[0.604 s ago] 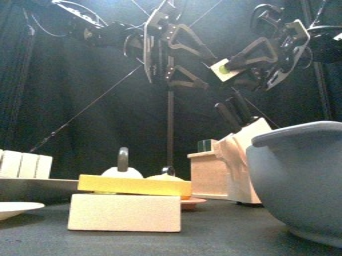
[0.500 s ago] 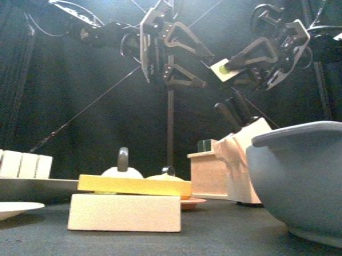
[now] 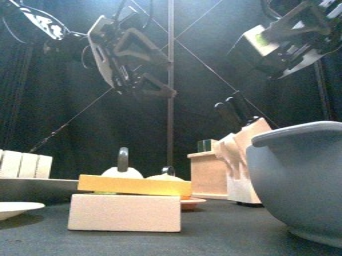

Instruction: Place green sushi half in bowl

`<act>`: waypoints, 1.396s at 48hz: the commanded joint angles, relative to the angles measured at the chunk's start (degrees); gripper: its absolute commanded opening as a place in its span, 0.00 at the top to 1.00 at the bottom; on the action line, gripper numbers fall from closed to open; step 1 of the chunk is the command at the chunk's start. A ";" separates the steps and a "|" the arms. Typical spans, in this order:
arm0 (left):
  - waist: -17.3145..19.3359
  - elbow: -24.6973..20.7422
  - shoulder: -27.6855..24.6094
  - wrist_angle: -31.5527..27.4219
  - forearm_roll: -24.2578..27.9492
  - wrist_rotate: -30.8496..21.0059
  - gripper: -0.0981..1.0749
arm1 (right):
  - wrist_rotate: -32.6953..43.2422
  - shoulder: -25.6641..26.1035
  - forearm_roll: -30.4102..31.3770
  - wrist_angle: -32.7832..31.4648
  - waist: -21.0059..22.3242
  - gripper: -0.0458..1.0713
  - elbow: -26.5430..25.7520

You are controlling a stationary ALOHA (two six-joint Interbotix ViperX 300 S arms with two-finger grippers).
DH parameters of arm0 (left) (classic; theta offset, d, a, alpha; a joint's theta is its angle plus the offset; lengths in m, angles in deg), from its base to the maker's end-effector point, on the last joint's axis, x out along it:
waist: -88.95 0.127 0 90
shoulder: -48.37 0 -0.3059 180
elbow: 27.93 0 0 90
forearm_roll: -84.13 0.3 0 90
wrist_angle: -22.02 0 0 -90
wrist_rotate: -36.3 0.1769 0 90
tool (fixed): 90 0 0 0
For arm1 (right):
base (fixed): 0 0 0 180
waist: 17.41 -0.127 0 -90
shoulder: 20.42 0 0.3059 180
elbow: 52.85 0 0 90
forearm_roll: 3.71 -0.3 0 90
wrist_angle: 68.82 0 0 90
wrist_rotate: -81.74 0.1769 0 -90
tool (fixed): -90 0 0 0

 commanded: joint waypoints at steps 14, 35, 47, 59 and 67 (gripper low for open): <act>-3.34 0.53 0.26 0.53 0.44 1.58 0.04 | 0.09 -13.10 -0.70 -0.97 -5.80 0.30 -7.47; -3.16 0.70 0.35 0.35 -0.53 1.58 0.04 | 0.09 -23.73 -5.63 -5.54 -9.93 0.26 -12.48; -3.16 0.79 0.26 0.26 -0.88 1.58 0.04 | 0.09 -24.26 -7.91 -6.15 -9.93 0.14 -12.66; -3.16 0.79 0.26 0.26 -0.79 1.67 0.04 | 0.26 -22.50 -9.93 -9.58 -10.28 0.06 -13.18; -3.16 0.97 0.88 0.26 -0.79 1.67 0.04 | 0.18 -20.13 -16.17 -17.75 -10.20 0.06 -14.59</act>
